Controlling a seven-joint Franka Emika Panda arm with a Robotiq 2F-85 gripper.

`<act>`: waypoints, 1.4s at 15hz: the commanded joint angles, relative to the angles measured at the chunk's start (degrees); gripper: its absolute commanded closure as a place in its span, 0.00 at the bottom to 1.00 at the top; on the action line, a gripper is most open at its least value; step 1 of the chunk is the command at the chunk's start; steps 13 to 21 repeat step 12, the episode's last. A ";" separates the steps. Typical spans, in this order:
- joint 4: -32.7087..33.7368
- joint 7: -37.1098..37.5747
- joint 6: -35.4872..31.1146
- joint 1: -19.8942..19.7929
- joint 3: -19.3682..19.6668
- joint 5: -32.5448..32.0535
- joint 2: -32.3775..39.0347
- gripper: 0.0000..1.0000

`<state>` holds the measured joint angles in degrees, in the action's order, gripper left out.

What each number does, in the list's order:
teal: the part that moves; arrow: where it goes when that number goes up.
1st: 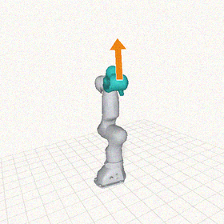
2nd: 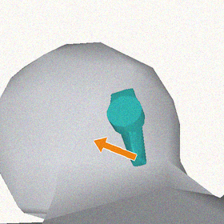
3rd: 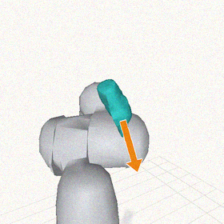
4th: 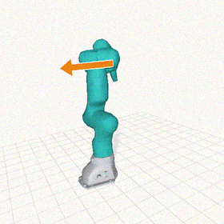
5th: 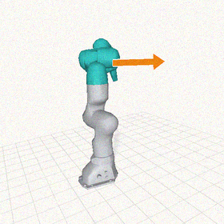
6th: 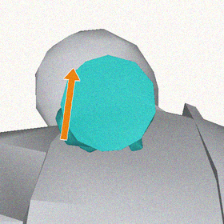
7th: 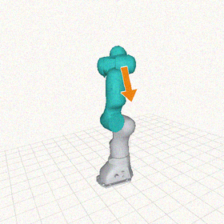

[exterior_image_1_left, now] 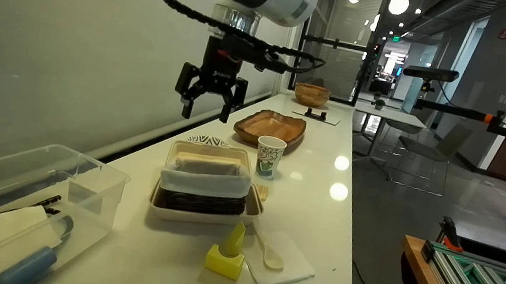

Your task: Place the bin in the styrofoam pack

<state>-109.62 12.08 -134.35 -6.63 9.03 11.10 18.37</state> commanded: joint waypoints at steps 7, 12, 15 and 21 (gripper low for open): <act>-19.73 -29.39 -0.35 -2.27 0.72 -5.26 -25.40 0.00; -19.07 -35.91 0.04 -1.66 2.39 -2.03 -26.74 0.00; -19.07 -35.91 0.04 -1.66 2.39 -2.03 -26.74 0.00; -19.07 -35.91 0.04 -1.66 2.39 -2.03 -26.74 0.00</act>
